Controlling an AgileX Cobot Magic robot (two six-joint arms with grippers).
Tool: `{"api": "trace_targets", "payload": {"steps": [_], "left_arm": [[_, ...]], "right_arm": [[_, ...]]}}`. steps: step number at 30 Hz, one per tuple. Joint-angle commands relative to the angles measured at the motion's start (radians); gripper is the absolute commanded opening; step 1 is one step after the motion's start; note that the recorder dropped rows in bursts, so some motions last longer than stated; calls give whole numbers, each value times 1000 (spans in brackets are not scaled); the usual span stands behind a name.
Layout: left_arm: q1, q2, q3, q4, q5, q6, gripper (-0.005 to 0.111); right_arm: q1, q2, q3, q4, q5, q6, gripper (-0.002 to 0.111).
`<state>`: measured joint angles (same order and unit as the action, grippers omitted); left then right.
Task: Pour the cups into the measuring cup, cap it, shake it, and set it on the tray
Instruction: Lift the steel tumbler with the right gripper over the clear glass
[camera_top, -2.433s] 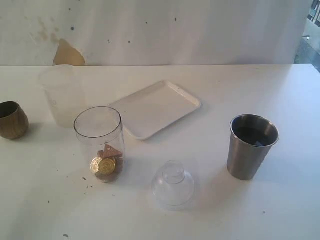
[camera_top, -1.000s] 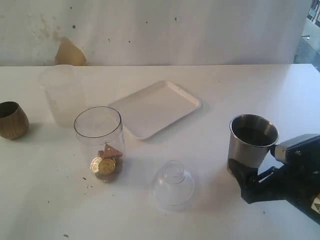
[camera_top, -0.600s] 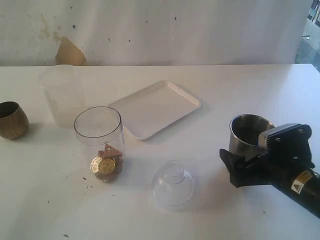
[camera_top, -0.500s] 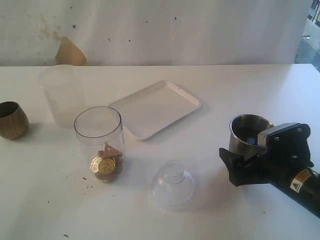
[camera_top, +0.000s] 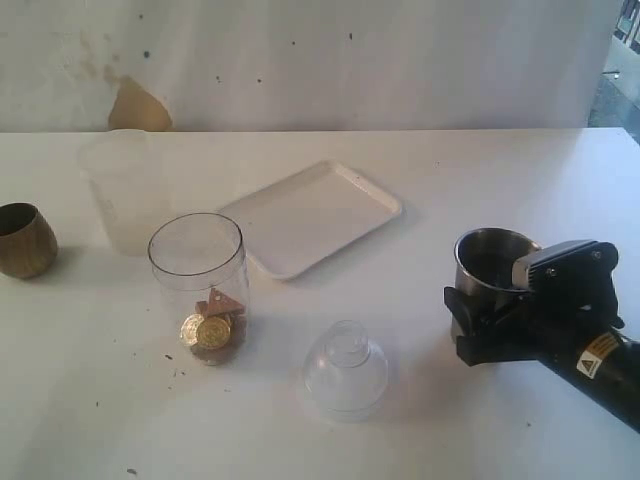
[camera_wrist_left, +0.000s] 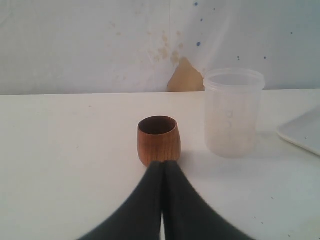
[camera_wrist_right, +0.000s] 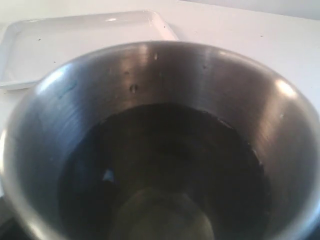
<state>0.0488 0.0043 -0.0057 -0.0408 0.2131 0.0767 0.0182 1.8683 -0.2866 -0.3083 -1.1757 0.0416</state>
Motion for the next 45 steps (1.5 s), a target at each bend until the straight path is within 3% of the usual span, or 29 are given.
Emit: {"api": "trace_targets", "payload": {"steps": [1, 4, 11, 16, 22, 34, 45], "left_arm": [[1, -4, 6, 3, -11, -2, 0], [1, -4, 6, 3, -11, -2, 0], [1, -4, 6, 3, -11, -2, 0], [1, -4, 6, 3, -11, -2, 0], [1, -4, 6, 3, -11, -2, 0], [1, -4, 6, 3, -11, -2, 0], [1, -4, 6, 3, -11, -2, 0]], "right_arm": [[1, -2, -3, -21, -16, 13, 30], [1, -2, -3, -48, -19, 18, 0], [1, -91, -15, -93, -19, 79, 0], [27, -224, -109, -191, 161, 214, 0], [159, -319, -278, -197, 423, 259, 0], [393, -223, -590, -197, 638, 276, 0], [474, -89, -750, -198, 701, 178, 0]]}}
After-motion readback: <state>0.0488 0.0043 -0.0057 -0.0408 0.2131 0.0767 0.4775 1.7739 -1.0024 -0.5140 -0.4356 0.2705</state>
